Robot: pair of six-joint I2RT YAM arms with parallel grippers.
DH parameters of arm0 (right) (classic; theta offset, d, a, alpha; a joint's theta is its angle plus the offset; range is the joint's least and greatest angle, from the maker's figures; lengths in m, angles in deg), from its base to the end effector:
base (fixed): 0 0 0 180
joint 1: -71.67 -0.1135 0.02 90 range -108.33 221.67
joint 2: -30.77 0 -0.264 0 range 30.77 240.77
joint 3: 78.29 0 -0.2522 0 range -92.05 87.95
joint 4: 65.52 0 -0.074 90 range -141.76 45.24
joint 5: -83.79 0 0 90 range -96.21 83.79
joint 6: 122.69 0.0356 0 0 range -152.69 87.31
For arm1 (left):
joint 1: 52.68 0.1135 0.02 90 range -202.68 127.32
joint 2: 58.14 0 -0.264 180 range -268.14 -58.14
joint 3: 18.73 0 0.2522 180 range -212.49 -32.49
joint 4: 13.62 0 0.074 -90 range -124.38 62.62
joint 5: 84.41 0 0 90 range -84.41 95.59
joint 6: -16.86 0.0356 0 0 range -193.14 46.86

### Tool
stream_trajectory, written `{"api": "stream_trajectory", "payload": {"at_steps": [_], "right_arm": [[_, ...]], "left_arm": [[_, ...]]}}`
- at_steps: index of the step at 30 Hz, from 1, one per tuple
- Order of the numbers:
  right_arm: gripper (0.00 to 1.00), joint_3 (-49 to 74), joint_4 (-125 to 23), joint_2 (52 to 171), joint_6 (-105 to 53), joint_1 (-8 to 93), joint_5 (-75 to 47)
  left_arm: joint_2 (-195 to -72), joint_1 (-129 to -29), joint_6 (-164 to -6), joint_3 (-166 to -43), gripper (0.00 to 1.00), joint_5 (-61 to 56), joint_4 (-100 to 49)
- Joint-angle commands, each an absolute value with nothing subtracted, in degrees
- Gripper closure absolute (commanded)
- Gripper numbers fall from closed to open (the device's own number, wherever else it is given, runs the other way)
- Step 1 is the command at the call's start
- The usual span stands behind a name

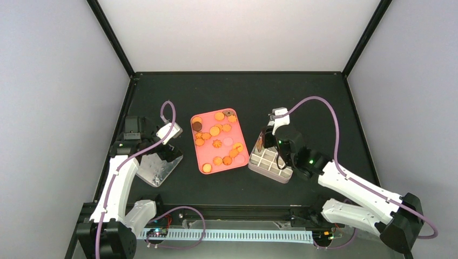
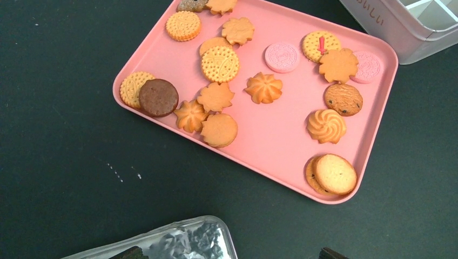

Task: Pack the cookies
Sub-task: Place the fake cookies in the packing box.

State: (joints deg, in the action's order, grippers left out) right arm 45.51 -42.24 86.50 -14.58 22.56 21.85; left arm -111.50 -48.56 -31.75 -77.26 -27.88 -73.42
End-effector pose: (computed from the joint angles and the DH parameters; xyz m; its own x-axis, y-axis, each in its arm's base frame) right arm 0.1571 0.1559 0.2929 -0.3603 0.0029 -0.9328 -0.2854 0.9517 0.1132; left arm 0.1746 -0.0071 0.2635 -0.4393 0.5213 -0.7316 0.7317 0.6801 0.0453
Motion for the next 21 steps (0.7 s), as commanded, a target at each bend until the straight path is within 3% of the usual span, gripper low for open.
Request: {"api": "stream_trajectory", "payload": {"at_steps": [1, 11, 21], "right_arm": [[0.68, 45.5, -44.0, 86.8, -14.4, 24.4, 23.2], [0.67, 43.9, -45.8, 89.9, -15.8, 26.2, 21.2], [0.57, 44.3, -46.4, 90.6, -14.8, 26.4, 20.1]], "left_arm": [[-111.6, -48.2, -31.7, -78.9, 0.15, -29.0, -73.7], [-111.6, -48.2, -31.7, -78.4, 0.15, -29.1, -73.6], [-111.6, -48.2, -31.5, -77.8, 0.15, -28.8, -73.5]]}}
